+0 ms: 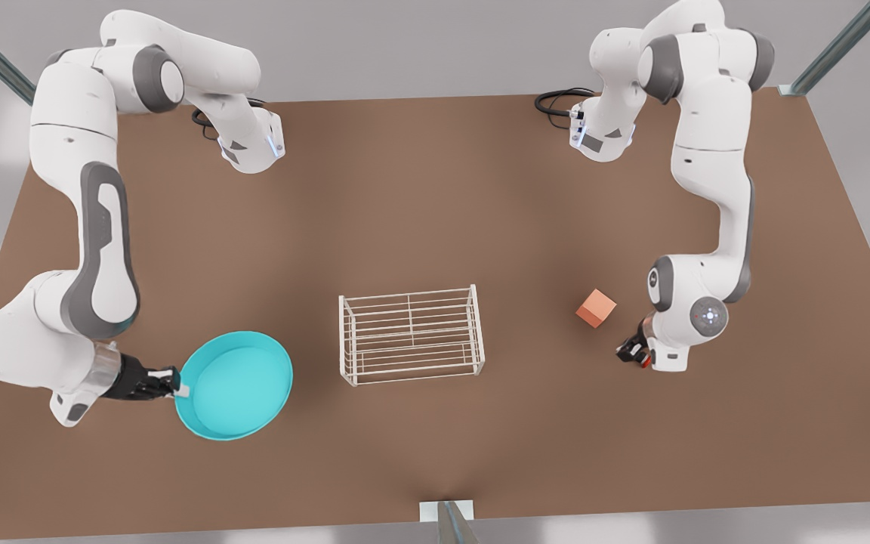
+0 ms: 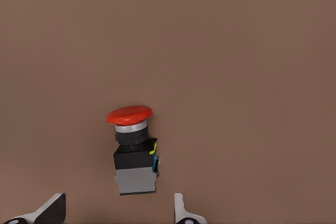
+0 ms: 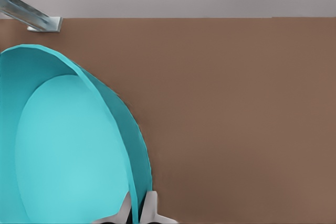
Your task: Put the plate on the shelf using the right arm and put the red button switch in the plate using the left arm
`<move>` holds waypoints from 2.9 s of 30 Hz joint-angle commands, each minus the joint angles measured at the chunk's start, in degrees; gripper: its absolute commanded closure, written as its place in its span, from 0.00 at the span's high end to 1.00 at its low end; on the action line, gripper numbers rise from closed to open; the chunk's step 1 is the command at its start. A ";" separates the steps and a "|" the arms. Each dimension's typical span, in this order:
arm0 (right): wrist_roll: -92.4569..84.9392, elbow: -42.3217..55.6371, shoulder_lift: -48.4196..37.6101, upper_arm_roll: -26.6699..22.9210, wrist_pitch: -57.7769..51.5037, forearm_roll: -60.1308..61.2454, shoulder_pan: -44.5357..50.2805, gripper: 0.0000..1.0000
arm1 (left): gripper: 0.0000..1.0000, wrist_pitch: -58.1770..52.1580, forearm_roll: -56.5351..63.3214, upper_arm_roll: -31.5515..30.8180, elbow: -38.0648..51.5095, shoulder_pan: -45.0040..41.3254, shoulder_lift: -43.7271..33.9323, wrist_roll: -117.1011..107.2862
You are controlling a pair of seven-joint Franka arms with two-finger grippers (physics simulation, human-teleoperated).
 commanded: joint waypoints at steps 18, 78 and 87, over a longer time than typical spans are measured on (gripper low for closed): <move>9.74 7.10 4.21 6.22 1.20 7.06 17.14 0.21 | 0.92 6.19 -1.13 -0.03 0.54 0.38 4.13 2.27; 5.96 -10.21 -22.07 -4.59 -27.02 -23.18 4.13 1.00 | 1.00 -9.37 6.87 -9.08 35.70 -29.24 6.59 -50.47; 6.40 -9.51 -22.24 -4.50 -27.19 -23.09 4.48 1.00 | 1.00 -67.20 7.13 -0.64 52.94 -11.14 -9.75 17.62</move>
